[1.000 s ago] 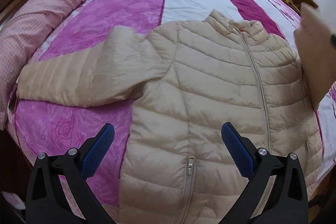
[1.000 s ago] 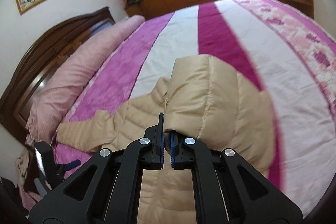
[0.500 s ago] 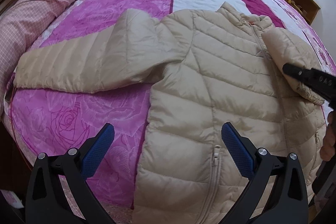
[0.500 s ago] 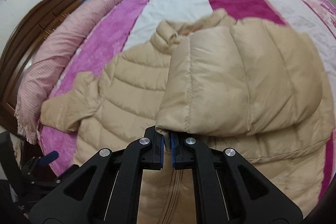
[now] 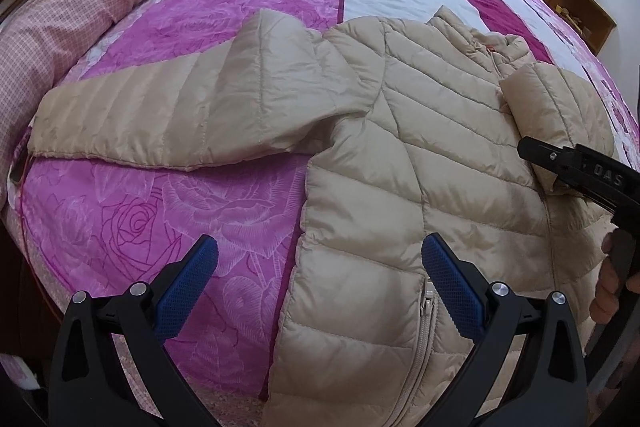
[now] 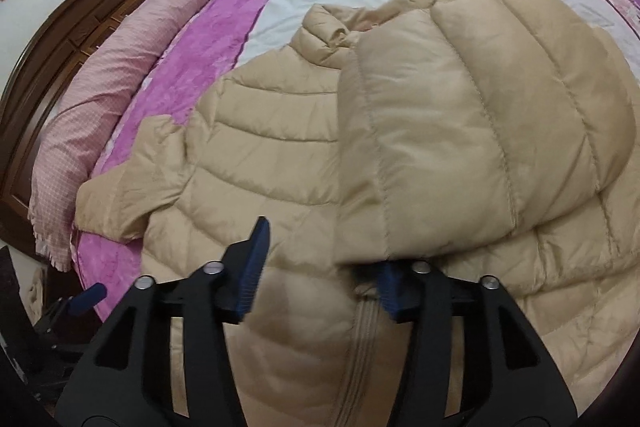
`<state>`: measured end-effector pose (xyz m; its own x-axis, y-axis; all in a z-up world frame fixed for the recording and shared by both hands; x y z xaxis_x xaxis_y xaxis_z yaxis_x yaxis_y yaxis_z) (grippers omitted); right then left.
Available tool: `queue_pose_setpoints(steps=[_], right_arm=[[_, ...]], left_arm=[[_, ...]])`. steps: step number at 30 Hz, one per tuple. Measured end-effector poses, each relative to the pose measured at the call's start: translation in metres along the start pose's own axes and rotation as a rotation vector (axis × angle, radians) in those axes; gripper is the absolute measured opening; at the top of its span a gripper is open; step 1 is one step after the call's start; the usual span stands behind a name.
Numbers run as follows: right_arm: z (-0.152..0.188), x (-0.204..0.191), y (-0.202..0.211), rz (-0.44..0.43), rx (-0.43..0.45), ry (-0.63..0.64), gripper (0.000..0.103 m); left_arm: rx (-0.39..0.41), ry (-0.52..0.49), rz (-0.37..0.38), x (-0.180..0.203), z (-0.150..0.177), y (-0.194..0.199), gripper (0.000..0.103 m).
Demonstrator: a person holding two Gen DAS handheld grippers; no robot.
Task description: Fold large clothes
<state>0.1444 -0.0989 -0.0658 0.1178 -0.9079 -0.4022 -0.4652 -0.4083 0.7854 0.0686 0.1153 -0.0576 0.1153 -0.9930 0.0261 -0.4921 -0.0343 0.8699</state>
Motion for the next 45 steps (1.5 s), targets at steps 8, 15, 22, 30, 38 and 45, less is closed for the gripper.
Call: queue_pose_setpoints(steps=[8, 15, 22, 30, 38, 45], right_arm=[[0.023, 0.001, 0.058, 0.012, 0.045, -0.001, 0.064], [0.032, 0.048, 0.109, 0.103, 0.099, -0.063, 0.071], [0.035, 0.104, 0.145, 0.209, 0.142, -0.145, 0.072], [0.041, 0.158, 0.170, 0.170, 0.186, -0.277, 0.073], [0.047, 0.184, 0.168, 0.157, 0.176, -0.316, 0.073], [0.057, 0.202, 0.164, 0.156, 0.166, -0.351, 0.073]], left_arm=[[0.028, -0.036, 0.020, 0.014, -0.001, 0.014, 0.098], [0.059, -0.092, 0.067, 0.051, -0.007, 0.030, 0.098], [0.073, -0.191, 0.117, 0.110, -0.013, 0.035, 0.098], [0.061, -0.360, 0.203, 0.195, -0.022, 0.024, 0.098], [0.097, -0.508, 0.204, 0.260, -0.035, 0.015, 0.098], [0.146, -0.606, 0.207, 0.314, -0.037, 0.005, 0.098]])
Point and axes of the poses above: each gripper's, at about its wrist camera, not at the fingertips, and y roughly against the way its jaws point, x to its right, z to its underside, the point moved 4 cm from there along -y, roughly the way its jaws point, and after that the axes turned 1 degree about z, right-handed, at the moved point
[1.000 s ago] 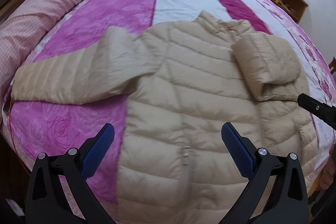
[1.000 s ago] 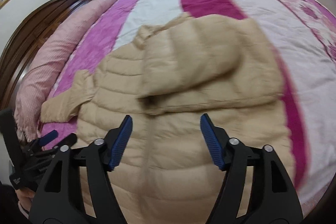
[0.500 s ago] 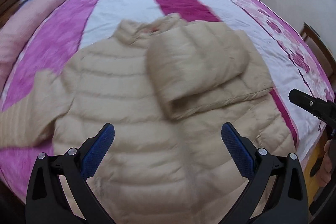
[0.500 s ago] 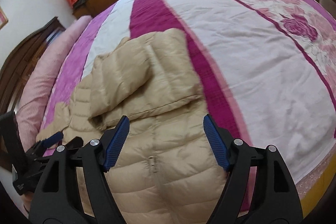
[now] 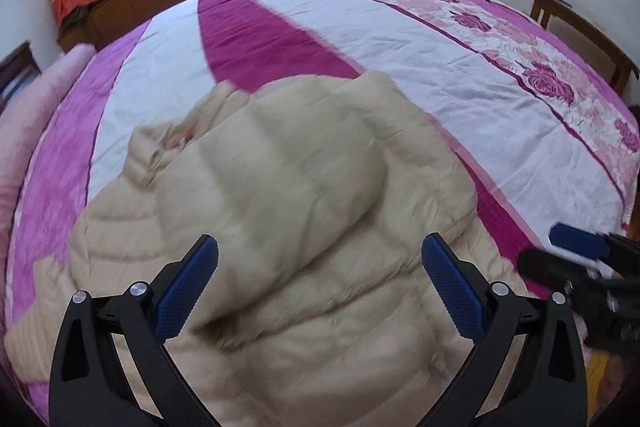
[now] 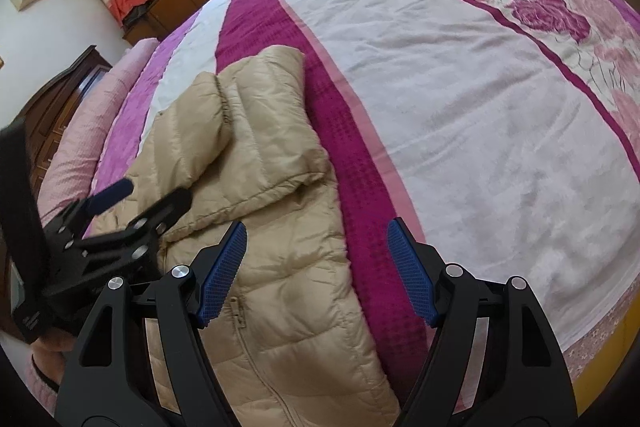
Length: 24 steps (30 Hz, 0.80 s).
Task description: Fold large clothes
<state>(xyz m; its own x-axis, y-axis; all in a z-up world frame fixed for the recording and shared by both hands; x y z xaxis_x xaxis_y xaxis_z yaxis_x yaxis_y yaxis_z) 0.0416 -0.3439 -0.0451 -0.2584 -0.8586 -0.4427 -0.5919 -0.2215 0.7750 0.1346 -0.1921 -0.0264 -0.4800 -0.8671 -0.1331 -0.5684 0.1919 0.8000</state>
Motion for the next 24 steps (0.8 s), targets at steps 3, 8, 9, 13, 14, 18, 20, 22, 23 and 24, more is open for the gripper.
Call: queue_pose_setpoints(steps=[3, 8, 9, 13, 14, 18, 20, 22, 23, 24], right_arm=[[0.002, 0.007, 0.000, 0.001, -0.001, -0.013, 0.073], [0.005, 0.017, -0.001, 0.002, -0.004, -0.035, 0.073], [0.006, 0.020, -0.001, 0.001, -0.006, -0.040, 0.073], [0.010, 0.024, -0.002, 0.003, -0.015, -0.048, 0.073], [0.010, 0.024, -0.002, 0.003, -0.016, -0.051, 0.073], [0.014, 0.025, 0.000, -0.004, -0.016, -0.058, 0.073], [0.016, 0.025, 0.001, -0.007, -0.016, -0.061, 0.073], [0.017, 0.024, 0.002, -0.016, -0.015, -0.063, 0.073], [0.018, 0.022, 0.003, -0.022, -0.012, -0.061, 0.073], [0.018, 0.021, 0.004, -0.024, -0.009, -0.058, 0.073]], left_arm=[[0.001, -0.033, -0.019, 0.012, -0.007, -0.012, 0.098], [0.044, -0.096, -0.091, 0.021, -0.012, -0.024, 0.097], [0.047, -0.105, -0.100, 0.022, -0.013, -0.027, 0.096], [0.039, -0.106, -0.116, 0.023, -0.015, -0.038, 0.092], [0.038, -0.104, -0.122, 0.023, -0.015, -0.040, 0.090], [0.040, -0.090, -0.126, 0.020, -0.012, -0.041, 0.064], [0.038, -0.061, -0.101, 0.015, -0.012, -0.039, 0.048], [0.044, -0.029, -0.070, 0.009, -0.013, -0.034, 0.028], [0.049, 0.001, -0.046, 0.003, -0.015, -0.029, 0.019], [0.053, 0.029, -0.030, -0.003, -0.016, -0.024, 0.016]])
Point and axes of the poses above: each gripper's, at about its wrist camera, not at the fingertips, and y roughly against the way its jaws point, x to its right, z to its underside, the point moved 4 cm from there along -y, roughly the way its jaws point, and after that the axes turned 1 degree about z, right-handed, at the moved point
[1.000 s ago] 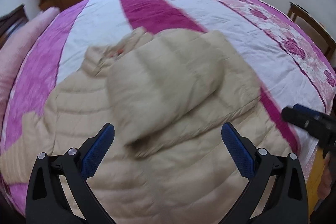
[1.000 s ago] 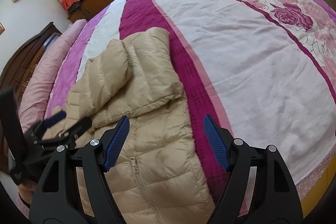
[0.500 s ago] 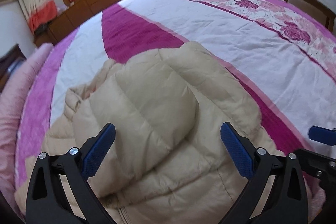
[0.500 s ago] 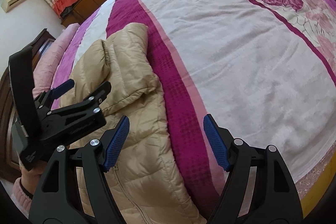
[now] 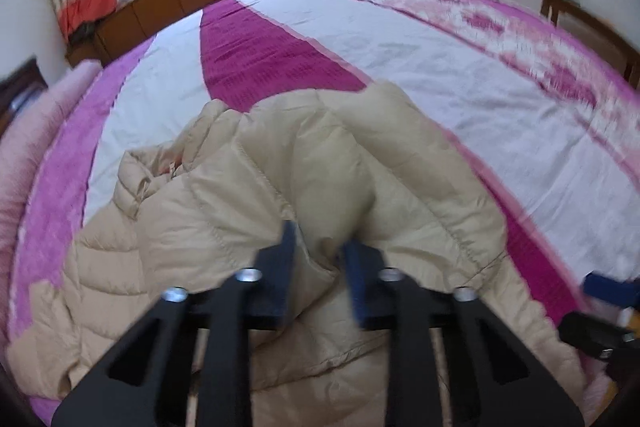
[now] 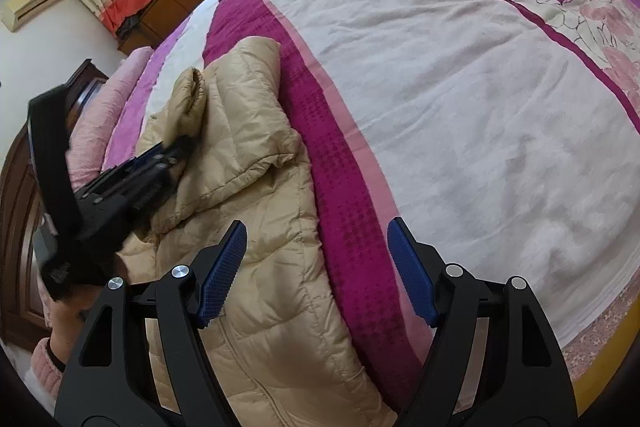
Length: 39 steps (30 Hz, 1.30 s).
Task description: Fold large clothes
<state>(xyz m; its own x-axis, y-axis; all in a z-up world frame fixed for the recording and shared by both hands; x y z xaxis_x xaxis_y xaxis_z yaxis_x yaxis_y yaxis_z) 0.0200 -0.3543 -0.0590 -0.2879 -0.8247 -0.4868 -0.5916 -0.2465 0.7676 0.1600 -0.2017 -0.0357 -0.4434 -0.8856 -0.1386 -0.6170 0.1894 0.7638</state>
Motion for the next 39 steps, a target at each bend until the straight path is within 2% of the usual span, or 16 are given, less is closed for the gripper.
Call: queue_pose_setpoints(steps=[2, 7, 11, 15, 18, 23, 30, 36, 37, 39], right_arm=[[0.000, -0.004, 0.001, -0.006, 0.006, 0.008, 0.073], [-0.001, -0.014, 0.001, -0.035, 0.019, 0.016, 0.073], [-0.005, -0.024, -0.003, -0.058, 0.020, 0.027, 0.073], [-0.007, -0.036, -0.006, -0.059, 0.016, 0.061, 0.073], [-0.008, -0.045, -0.011, -0.053, 0.008, 0.084, 0.073], [-0.008, -0.059, -0.019, -0.033, -0.002, 0.129, 0.073], [-0.025, -0.069, -0.039, 0.019, -0.019, 0.191, 0.073], [-0.051, -0.067, -0.068, 0.073, -0.014, 0.217, 0.073], [-0.053, -0.066, -0.072, 0.075, -0.015, 0.216, 0.071], [-0.059, -0.062, -0.083, 0.073, -0.028, 0.202, 0.054]], left_arm=[[0.023, 0.056, 0.033, -0.013, -0.004, 0.013, 0.013], [0.104, 0.148, 0.049, -0.052, -0.014, 0.051, 0.012], [0.143, 0.224, 0.043, -0.097, -0.011, 0.078, 0.012], [0.146, 0.288, 0.005, -0.140, 0.005, 0.090, 0.011], [0.127, 0.340, -0.028, -0.173, 0.023, 0.089, 0.011], [0.077, 0.419, -0.036, -0.206, 0.054, 0.077, 0.010], [-0.005, 0.490, -0.053, -0.230, 0.102, 0.050, 0.010], [-0.059, 0.546, -0.062, -0.244, 0.126, 0.031, 0.011], [-0.065, 0.549, -0.063, -0.244, 0.129, 0.029, 0.011], [-0.077, 0.559, -0.061, -0.247, 0.134, 0.025, 0.011]])
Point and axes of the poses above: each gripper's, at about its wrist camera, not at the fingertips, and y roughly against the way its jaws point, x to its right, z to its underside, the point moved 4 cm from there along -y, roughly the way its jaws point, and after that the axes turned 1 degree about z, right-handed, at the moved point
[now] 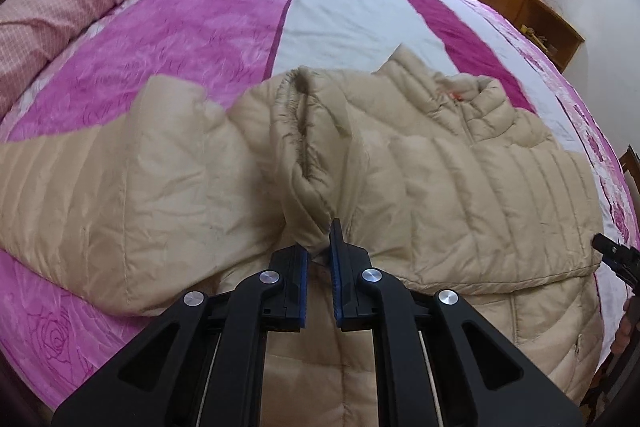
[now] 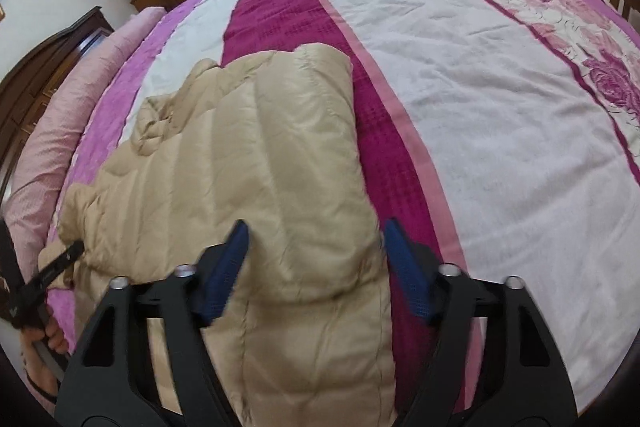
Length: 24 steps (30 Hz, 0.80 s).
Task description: Fold large clothes
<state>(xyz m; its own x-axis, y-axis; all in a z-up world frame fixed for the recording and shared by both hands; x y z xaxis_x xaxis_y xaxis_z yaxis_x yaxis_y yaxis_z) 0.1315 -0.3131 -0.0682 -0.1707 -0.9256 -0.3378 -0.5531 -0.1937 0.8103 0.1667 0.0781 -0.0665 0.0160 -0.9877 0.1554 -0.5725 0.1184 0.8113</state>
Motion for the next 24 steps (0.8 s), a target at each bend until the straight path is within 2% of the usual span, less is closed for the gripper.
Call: queue_pose_setpoints(steps=[1, 3, 4, 5, 7, 11, 12, 14, 19, 22, 24], right_arm=[[-0.001, 0.002, -0.004, -0.004, -0.007, -0.006, 0.051], [-0.004, 0.003, -0.011, -0.010, -0.015, -0.009, 0.035], [-0.006, 0.003, -0.012, -0.004, -0.011, -0.003, 0.031], [-0.007, 0.003, -0.012, -0.001, -0.007, 0.003, 0.022], [-0.008, 0.004, -0.011, -0.001, 0.002, 0.007, 0.014], [-0.011, 0.006, -0.004, -0.002, 0.029, 0.005, 0.009], [-0.012, 0.006, -0.003, 0.004, 0.036, 0.006, 0.009], [-0.013, 0.005, -0.003, 0.012, 0.035, 0.006, 0.008], [-0.011, 0.000, -0.009, 0.040, 0.020, 0.030, 0.009], [-0.009, -0.002, -0.011, 0.045, 0.013, 0.046, 0.012], [-0.008, -0.003, -0.011, 0.048, 0.012, 0.042, 0.017]], left_arm=[[-0.004, 0.003, 0.002, -0.002, 0.001, -0.001, 0.013], [0.001, 0.019, 0.007, -0.006, 0.003, 0.001, 0.023], [0.013, 0.029, 0.014, -0.007, 0.003, 0.005, 0.035], [0.026, 0.035, 0.020, -0.008, 0.004, 0.009, 0.048], [0.069, 0.049, 0.036, -0.011, 0.004, 0.022, 0.052], [0.116, 0.055, 0.049, -0.016, -0.005, 0.033, 0.052], [0.104, 0.041, 0.037, -0.015, -0.008, 0.029, 0.052], [0.079, 0.009, 0.021, -0.010, -0.013, 0.016, 0.042], [0.028, -0.078, -0.096, -0.005, -0.020, -0.019, 0.040], [0.011, -0.085, -0.119, -0.010, -0.023, -0.031, 0.040], [0.008, -0.070, -0.118, -0.011, -0.024, -0.030, 0.040]])
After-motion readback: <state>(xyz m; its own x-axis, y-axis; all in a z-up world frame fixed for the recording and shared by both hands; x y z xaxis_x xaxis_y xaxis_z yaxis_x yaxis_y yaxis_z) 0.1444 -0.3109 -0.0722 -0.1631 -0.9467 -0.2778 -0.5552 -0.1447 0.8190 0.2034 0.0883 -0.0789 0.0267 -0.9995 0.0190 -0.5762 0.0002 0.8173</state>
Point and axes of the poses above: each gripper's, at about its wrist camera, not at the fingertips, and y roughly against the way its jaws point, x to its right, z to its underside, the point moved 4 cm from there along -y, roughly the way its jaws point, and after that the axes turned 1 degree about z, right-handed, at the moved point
